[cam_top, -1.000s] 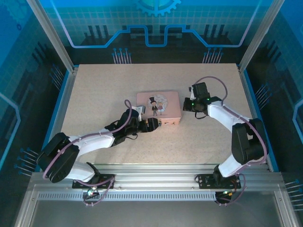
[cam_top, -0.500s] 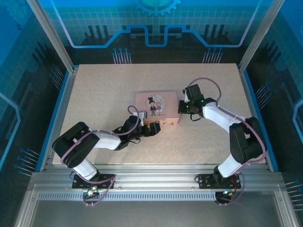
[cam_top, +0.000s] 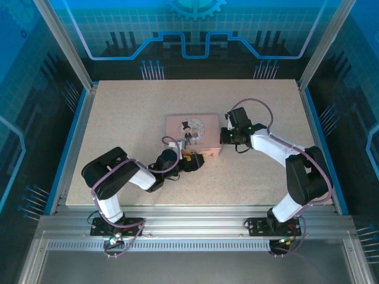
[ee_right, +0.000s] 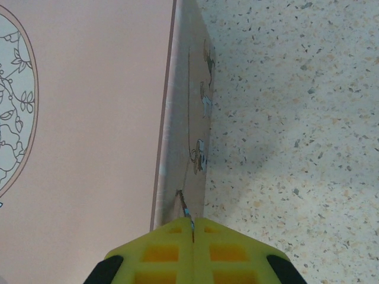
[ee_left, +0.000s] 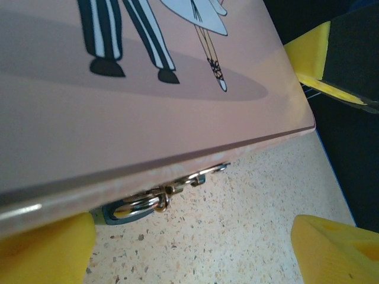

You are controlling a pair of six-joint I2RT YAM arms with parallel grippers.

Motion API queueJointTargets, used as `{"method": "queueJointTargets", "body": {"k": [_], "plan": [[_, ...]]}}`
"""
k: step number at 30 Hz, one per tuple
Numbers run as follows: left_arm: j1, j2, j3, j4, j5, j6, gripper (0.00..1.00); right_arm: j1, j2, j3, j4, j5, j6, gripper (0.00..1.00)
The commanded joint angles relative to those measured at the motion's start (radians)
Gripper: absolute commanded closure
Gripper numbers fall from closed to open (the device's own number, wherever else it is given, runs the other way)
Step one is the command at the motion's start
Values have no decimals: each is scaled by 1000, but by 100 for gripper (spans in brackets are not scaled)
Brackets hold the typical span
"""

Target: Unlock the padlock with the key

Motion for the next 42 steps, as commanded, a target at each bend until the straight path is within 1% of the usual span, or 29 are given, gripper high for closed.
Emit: {"method": "queueJointTargets", "body": {"k": [1, 5, 7, 9, 12, 16, 20, 25, 29, 33, 36, 39, 42], "plan": [[-9, 1, -20, 70, -27, 32, 13, 20, 8, -12, -8, -17, 11, 100], [-16, -29, -42, 55, -81, 68, 13, 27, 4, -15, -5, -15, 11, 100], [-27, -51, -41, 19, -128, 103, 12, 31, 5, -13, -5, -15, 11, 100], [-41, -64, -33, -7, -152, 140, 11, 34, 9, -11, -7, -15, 12, 100], [-46, -61, -18, -4, -142, 168, 10, 39, 11, -10, -5, -18, 16, 100], [-47, -50, 7, -7, -81, 197, 12, 43, 21, -4, -10, -19, 16, 100], [-45, -39, 22, -12, -35, 191, 19, 45, 24, 5, -11, -20, 16, 100], [-43, -10, 37, -3, -5, 176, 35, 47, 28, 9, -13, -23, 14, 100], [-42, 6, 43, 8, -4, 170, 37, 50, 29, 7, -13, -24, 14, 100], [-35, 35, 41, 63, 11, 150, 42, 51, 32, 7, -13, -24, 17, 100], [-32, 50, 36, 93, 13, 132, 42, 53, 34, 4, -11, -25, 19, 100], [-26, 55, 29, 109, 9, 118, 35, 56, 34, -1, -8, -27, 20, 100], [-10, 58, 11, 145, 5, 95, 32, 58, 34, -4, -7, -26, 21, 100]]}}
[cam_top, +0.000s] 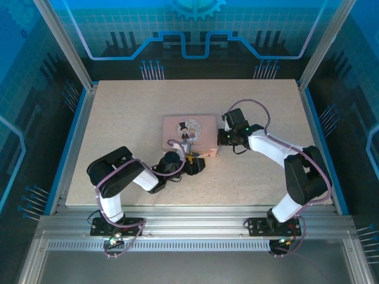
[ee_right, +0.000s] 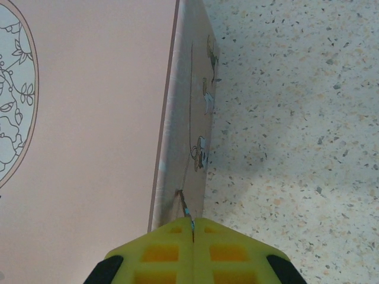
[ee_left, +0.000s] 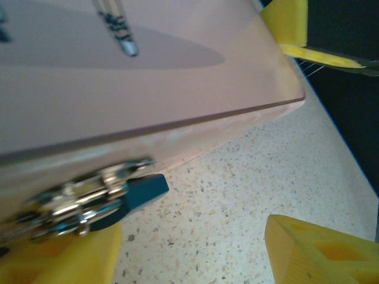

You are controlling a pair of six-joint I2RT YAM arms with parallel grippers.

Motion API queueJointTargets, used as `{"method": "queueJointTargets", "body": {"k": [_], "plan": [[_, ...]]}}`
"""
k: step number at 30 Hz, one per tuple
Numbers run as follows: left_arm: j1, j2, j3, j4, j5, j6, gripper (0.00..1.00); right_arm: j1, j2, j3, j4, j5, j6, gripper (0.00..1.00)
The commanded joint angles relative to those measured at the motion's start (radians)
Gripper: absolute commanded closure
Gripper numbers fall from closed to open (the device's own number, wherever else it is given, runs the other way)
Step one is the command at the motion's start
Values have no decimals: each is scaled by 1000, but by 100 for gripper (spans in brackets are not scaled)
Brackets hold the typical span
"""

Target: Unlock the padlock with the key

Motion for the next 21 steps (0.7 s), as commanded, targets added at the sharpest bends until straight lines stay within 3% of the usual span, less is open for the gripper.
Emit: {"method": "queueJointTargets", "body": {"k": [1, 16, 21], "plan": [[29, 14, -7, 103, 9, -35, 32, 25, 24, -6, -15, -26, 13, 100], [108, -32, -114, 102, 13, -93, 25, 28, 33, -6, 0, -31, 23, 100], [142, -29, -111, 111, 67, -94, 25, 31, 36, 0, 0, -30, 23, 100]]}}
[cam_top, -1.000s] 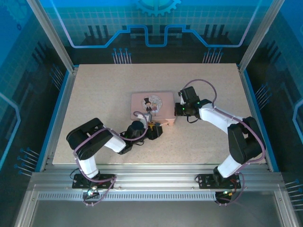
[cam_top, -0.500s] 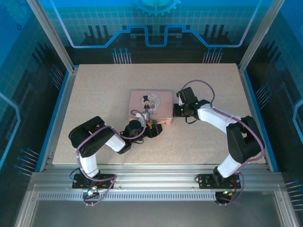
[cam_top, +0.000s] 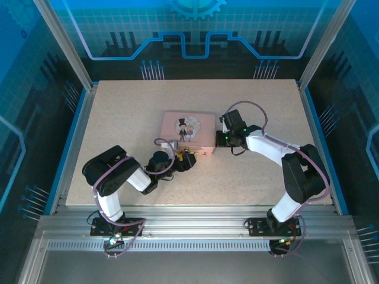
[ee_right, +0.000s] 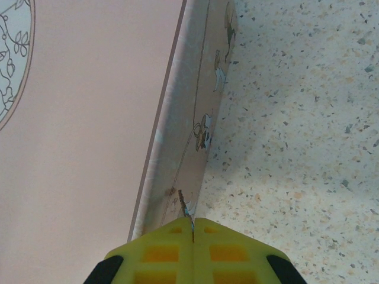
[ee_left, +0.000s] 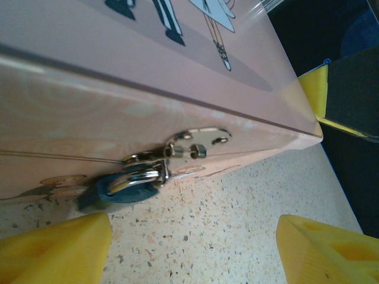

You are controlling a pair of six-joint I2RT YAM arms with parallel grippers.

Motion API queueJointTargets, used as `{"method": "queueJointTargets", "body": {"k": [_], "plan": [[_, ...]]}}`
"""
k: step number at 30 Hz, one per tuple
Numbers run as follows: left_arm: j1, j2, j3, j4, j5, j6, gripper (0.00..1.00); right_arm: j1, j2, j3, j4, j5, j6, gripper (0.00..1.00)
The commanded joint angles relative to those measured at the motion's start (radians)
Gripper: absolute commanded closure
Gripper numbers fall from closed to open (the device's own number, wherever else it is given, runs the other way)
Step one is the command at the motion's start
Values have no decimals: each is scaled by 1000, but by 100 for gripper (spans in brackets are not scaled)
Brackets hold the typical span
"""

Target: Unlock the padlock with the key

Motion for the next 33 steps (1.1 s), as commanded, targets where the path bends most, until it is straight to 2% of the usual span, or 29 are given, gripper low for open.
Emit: {"method": "queueJointTargets", "body": {"k": [1, 5, 9, 21, 27, 33], "plan": [[32, -10, -8, 5, 37, -3, 25, 15, 15, 0, 1, -8, 11, 100], [53, -33, -5, -27, 50, 0, 24, 15, 13, -2, 2, -7, 10, 100], [52, -71, 2, -101, 44, 33, 17, 15, 15, -3, 4, -9, 10, 100], [12, -55, 57, -92, -28, 148, 9, 26, 26, 1, 13, -15, 10, 100], [2, -7, 93, -56, 2, 154, 9, 27, 30, 1, 14, -20, 8, 100], [5, -6, 102, -52, 46, 159, 19, 27, 27, 1, 13, -16, 4, 100]]}}
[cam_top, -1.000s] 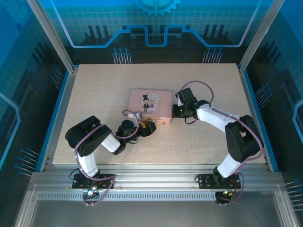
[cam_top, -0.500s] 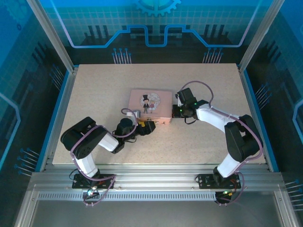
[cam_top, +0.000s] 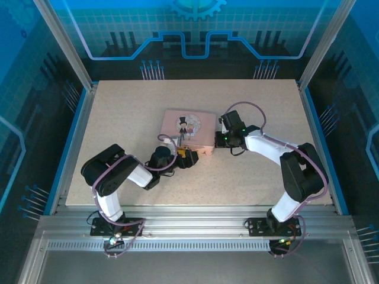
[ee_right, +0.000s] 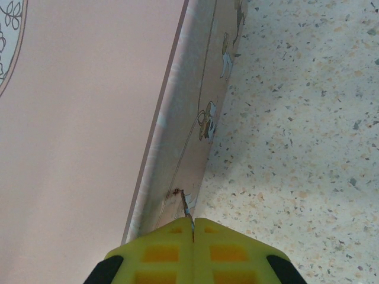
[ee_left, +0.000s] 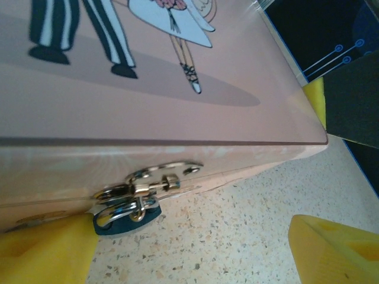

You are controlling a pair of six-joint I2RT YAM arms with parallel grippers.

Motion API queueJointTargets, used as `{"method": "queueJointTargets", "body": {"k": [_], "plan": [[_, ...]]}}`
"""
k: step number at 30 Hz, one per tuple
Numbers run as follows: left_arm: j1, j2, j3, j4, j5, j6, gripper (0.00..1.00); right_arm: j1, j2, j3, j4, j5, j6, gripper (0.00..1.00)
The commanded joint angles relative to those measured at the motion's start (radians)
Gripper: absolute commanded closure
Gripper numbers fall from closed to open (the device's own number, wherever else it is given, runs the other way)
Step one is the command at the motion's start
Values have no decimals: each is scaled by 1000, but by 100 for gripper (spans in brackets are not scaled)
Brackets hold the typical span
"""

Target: Unlock the padlock with the key

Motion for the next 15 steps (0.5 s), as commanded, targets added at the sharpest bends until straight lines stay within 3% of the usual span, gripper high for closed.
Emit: {"method": "queueJointTargets", "body": {"k": [1, 11, 13, 15], "plan": [[-6, 1, 26, 46, 36, 26, 21, 21, 11, 0, 9, -16, 1, 100], [10, -12, 22, 44, 59, 2, 39, 21, 9, -6, 11, -18, 4, 100], [12, -8, 25, 48, 66, -5, 48, 21, 9, -4, 10, -18, 4, 100], [12, -4, 25, 58, 70, -12, 52, 21, 8, -4, 8, -16, 4, 100]]}}
